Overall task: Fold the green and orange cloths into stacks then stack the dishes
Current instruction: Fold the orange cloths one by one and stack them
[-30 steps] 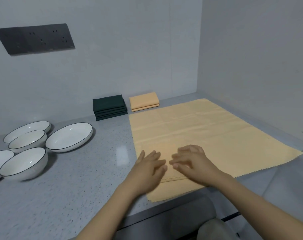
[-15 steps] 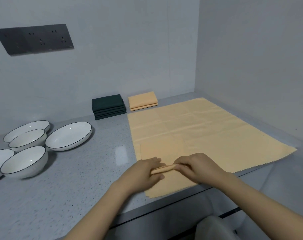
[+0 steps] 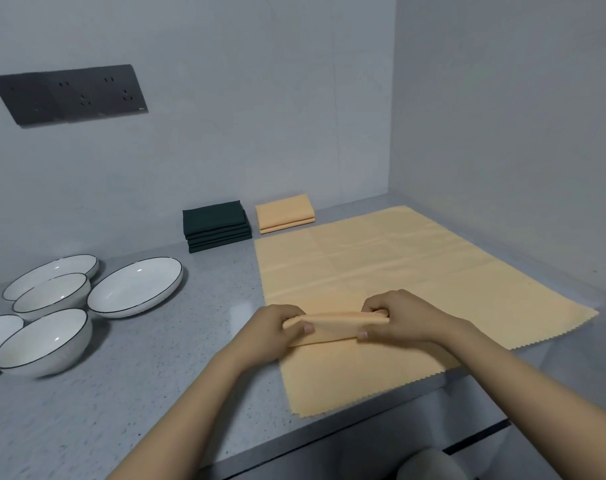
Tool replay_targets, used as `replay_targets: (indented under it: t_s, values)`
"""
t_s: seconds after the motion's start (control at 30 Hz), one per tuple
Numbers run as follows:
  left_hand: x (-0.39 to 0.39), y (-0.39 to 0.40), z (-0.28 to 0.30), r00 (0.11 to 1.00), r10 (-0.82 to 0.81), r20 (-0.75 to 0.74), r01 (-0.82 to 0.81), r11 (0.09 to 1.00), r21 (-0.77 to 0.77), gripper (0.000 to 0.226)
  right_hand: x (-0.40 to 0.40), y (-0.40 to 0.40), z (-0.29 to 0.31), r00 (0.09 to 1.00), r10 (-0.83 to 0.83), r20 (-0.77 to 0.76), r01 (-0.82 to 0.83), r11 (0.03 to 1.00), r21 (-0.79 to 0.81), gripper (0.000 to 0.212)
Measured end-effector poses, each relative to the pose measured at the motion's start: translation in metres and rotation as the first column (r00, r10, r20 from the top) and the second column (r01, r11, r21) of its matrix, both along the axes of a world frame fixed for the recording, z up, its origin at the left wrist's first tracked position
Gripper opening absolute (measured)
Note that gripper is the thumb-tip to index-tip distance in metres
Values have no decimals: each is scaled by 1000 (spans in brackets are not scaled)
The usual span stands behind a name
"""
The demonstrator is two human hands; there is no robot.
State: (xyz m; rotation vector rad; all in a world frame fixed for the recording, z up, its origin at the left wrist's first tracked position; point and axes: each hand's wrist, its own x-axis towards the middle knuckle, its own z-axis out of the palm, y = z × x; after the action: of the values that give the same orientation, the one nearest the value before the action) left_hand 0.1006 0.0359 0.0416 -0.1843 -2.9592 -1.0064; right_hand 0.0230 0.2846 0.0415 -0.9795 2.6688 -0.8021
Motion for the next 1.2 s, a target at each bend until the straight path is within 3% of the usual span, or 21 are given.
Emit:
replay_targets:
  t_s: [0.1, 0.17, 0.3, 0.47, 0.73, 0.97, 1.2]
  values:
    - [-3, -1, -6, 988, 155, -27, -147, 973, 180, 14, -11, -4, -5, 996, -91, -19, 89, 992, -85, 25]
    - [-6, 3, -11, 951, 305, -58, -286, 934, 212, 19, -16, -9, -9, 982, -190, -1, 188, 970, -151, 26]
    - [-23, 12, -19, 897, 408, -172, -396, 913, 99, 19, -25, -23, -16, 949, -315, 8, 311, 932, -185, 28]
    - [-39, 22, -31, 826, 453, -334, -515, 849, -121, 22, -31, -49, -20, 865, -452, -217, 461, 887, -12, 39]
    - [-54, 21, -41, 798, 530, -288, -599, 751, -278, 27, -37, -68, -34, 784, -473, -401, 565, 811, 149, 30]
    - [-58, 13, -50, 786, 560, -264, -614, 757, -222, 24, -42, -64, -49, 745, -539, -393, 602, 797, 49, 36]
    - [-64, 8, -44, 819, 564, -106, -573, 797, -190, 29, -46, -65, -47, 741, -611, -277, 656, 748, 103, 41]
